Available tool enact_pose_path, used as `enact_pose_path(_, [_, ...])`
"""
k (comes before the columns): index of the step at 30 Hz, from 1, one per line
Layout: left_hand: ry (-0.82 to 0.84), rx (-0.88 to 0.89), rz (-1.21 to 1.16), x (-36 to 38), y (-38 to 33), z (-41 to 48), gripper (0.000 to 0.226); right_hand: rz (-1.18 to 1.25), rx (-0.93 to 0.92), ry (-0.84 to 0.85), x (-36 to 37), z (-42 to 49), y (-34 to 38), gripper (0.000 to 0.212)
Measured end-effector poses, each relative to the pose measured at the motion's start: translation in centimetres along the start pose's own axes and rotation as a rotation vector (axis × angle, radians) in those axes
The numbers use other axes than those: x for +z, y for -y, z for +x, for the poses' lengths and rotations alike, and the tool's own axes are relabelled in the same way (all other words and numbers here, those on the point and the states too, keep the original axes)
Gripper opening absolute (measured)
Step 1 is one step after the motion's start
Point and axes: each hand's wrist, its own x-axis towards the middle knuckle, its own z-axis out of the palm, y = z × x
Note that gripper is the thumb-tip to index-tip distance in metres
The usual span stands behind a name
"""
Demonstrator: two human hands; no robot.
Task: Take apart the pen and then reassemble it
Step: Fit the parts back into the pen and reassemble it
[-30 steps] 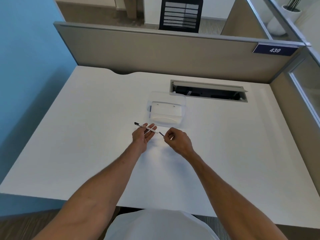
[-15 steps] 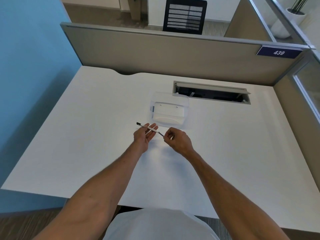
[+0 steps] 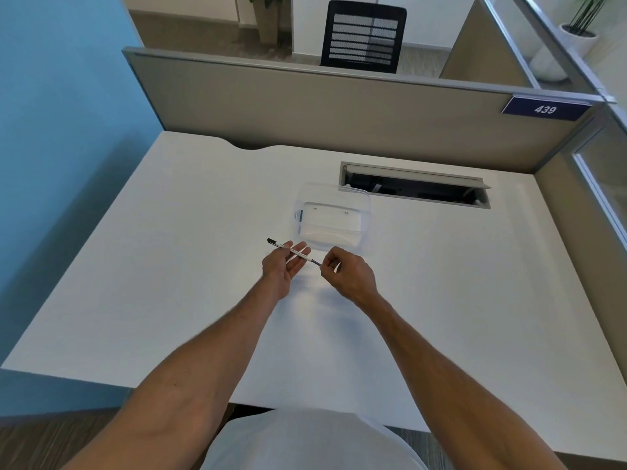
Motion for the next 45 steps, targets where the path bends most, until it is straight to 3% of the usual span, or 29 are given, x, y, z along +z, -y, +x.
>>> enact_pose_path(6, [-0.004, -0.003, -0.006, 0.0, 0.0, -0.1, 0.043, 0.006, -0.034, -0.031, 0.3, 0.3, 0.3, 0.007])
enact_pose_path(17, [-0.008, -0.022, -0.079, 0.1, -1.1, 0.2, 0.044, 0.052, -0.108, -0.072, 0.7, 1.1, 1.2, 0.022])
enact_pose_path(24, [0.083, -0.080, -0.153, 0.5, -1.9, 0.6, 0.010, 0.104, -0.147, -0.144, 0.8, 1.9, 1.5, 0.013])
enact_pose_path(28, [0.087, -0.079, -0.187, 0.4, -2.1, 0.8, 0.012, 0.093, -0.160, -0.165, 0.9, 2.3, 1.9, 0.009])
enact_pose_path(31, [0.074, -0.071, -0.213, 0.6, -2.2, 0.9, 0.025, 0.037, -0.157, -0.177, 1.1, 2.5, 2.3, 0.008])
enact_pose_path(36, [0.090, -0.080, -0.239, 1.0, -2.7, 0.8, 0.010, 0.033, -0.140, -0.159, 1.2, 2.8, 2.8, 0.028])
enact_pose_path(45, [0.104, -0.153, -0.366, 0.6, -3.4, 0.8, 0.022, -0.003, -0.093, -0.130, 1.2, 3.1, 1.7, 0.020])
